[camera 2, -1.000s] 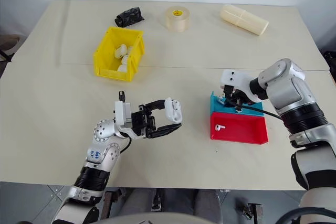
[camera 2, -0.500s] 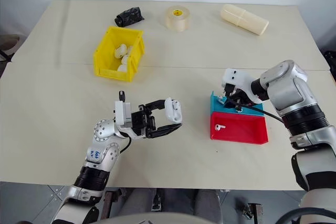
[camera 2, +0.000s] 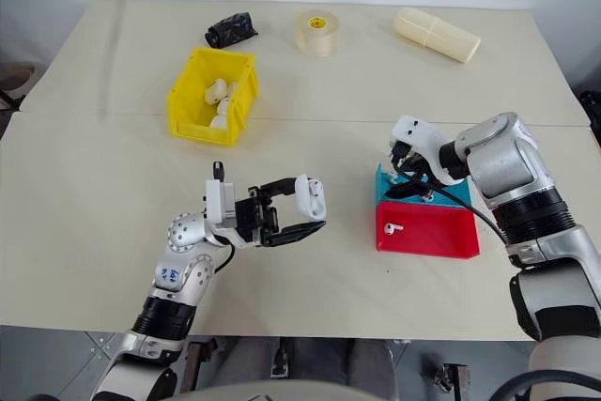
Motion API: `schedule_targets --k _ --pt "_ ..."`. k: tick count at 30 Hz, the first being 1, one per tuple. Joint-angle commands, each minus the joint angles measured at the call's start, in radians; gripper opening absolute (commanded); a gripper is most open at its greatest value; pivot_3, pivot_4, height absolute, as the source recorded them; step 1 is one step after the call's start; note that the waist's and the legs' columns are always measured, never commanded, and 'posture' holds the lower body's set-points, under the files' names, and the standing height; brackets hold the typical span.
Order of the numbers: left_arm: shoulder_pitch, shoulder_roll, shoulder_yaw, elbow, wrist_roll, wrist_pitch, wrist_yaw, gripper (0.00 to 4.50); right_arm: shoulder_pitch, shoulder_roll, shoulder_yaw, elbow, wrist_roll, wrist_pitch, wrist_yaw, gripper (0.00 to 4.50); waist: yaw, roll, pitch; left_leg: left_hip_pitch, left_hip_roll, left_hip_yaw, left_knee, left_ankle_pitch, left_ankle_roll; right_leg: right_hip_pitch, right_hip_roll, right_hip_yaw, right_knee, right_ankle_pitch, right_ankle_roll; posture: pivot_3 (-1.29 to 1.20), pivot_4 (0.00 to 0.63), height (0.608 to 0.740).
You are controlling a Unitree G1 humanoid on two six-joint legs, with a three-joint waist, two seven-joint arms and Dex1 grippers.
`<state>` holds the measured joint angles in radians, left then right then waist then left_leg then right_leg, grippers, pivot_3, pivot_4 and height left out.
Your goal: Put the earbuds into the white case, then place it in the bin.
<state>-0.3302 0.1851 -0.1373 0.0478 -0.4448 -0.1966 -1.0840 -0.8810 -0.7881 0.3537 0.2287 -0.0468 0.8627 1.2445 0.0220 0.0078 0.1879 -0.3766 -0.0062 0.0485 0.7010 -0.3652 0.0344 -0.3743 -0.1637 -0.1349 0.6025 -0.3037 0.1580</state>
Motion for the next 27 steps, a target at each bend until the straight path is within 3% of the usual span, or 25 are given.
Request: schedule_targets --k 1,5,6,8,14,27 --pt "-0.009 0.001 -0.001 -0.034 -0.010 -0.004 -0.002 2.78 -0.009 -0.006 -0.022 -0.042 0.014 0.018 -0.021 3.62 0.000 0.000 0.000 0.000 0.000 0.000 0.000 0.000 0.000 0.000 0.000 0.000 0.000 0.000 0.000 0.00 0.150 0.740" --pt "-0.010 0.003 -0.001 -0.035 -0.009 -0.004 -0.002 2.78 0.002 0.003 -0.018 -0.043 0.018 0.027 -0.050 3.62 -0.002 0.000 0.000 0.000 0.000 0.000 0.000 0.000 0.000 0.000 0.000 0.000 0.000 0.000 0.000 0.00 0.150 0.740" --pt "-0.010 0.003 -0.001 -0.035 -0.009 -0.004 -0.002 2.78 0.003 0.003 -0.015 -0.041 0.016 0.023 -0.056 3.45 -0.002 0.000 0.000 0.000 0.000 0.000 0.000 0.000 0.000 0.000 0.000 0.000 0.000 0.000 0.000 0.00 0.150 0.740" --pt "-0.010 0.005 0.000 -0.036 -0.010 -0.004 -0.003 2.78 0.005 0.001 -0.009 -0.041 0.016 0.022 -0.061 2.99 -0.002 0.000 0.000 0.000 0.000 0.000 0.000 0.000 0.000 0.000 0.000 0.000 0.000 0.000 0.000 0.00 0.150 0.740" --pt "-0.009 0.009 0.000 -0.037 -0.012 -0.004 -0.001 2.78 0.006 -0.001 -0.004 -0.044 0.023 0.025 -0.062 0.97 -0.002 0.000 0.000 0.000 0.000 0.000 0.000 0.000 0.000 0.000 0.000 0.000 0.000 0.000 0.000 0.00 0.150 0.740" --pt "-0.016 0.008 0.003 -0.031 -0.015 -0.006 -0.002 2.78 0.017 -0.014 0.003 -0.056 0.031 0.009 -0.055 0.97 -0.002 0.000 0.000 0.000 0.000 0.000 0.000 0.000 0.000 0.000 0.000 0.000 0.000 0.000 0.000 0.00 0.150 0.740"
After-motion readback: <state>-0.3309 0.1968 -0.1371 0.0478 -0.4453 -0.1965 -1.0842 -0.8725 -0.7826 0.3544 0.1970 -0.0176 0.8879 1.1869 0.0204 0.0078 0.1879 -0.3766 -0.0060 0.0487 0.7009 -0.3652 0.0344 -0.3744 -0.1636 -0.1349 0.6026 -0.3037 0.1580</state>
